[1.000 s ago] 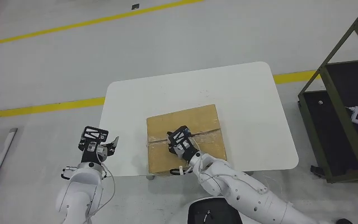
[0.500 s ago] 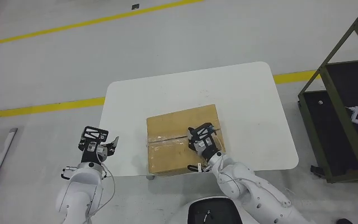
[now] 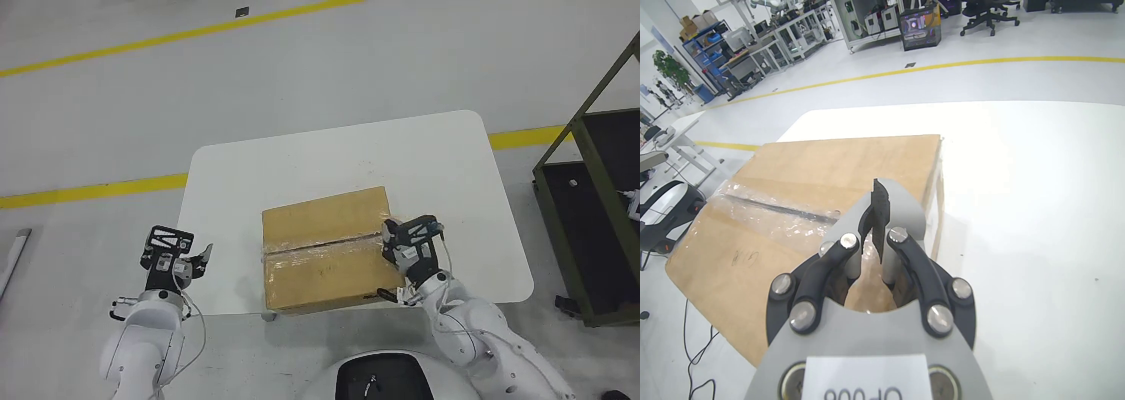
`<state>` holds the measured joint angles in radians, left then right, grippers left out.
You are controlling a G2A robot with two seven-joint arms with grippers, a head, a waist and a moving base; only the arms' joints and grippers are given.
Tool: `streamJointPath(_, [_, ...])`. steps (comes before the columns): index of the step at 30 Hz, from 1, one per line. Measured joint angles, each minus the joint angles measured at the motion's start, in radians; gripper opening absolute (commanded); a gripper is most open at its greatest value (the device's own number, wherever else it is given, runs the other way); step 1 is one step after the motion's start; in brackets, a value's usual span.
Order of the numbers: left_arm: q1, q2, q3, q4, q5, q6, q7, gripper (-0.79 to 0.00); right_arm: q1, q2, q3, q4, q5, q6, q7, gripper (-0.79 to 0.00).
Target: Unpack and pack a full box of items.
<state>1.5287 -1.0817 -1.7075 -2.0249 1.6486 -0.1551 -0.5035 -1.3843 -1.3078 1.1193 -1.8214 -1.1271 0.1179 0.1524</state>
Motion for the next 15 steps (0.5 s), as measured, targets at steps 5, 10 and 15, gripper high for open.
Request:
streamJointPath(5, [0.007,-0.002,-0.007,-0.004,-0.01,0.001,0.027,0.0,-0.039,0.005,0.05,-0.099,0.011,-0.015,-0.027,-0.785])
streamJointPath(10, [0.019,-0.007,-0.032,-0.004,-0.029,0.038,0.037,0.0,0.026,-0.006,-0.042,-0.111,-0.012,-0.101,0.005,-0.785])
streamJointPath(15, [0.024,-0.008,-0.054,-0.001,-0.016,0.055,0.027,0.0,0.181,-0.049,-0.242,0.023,-0.025,-0.152,-0.003,-0.785])
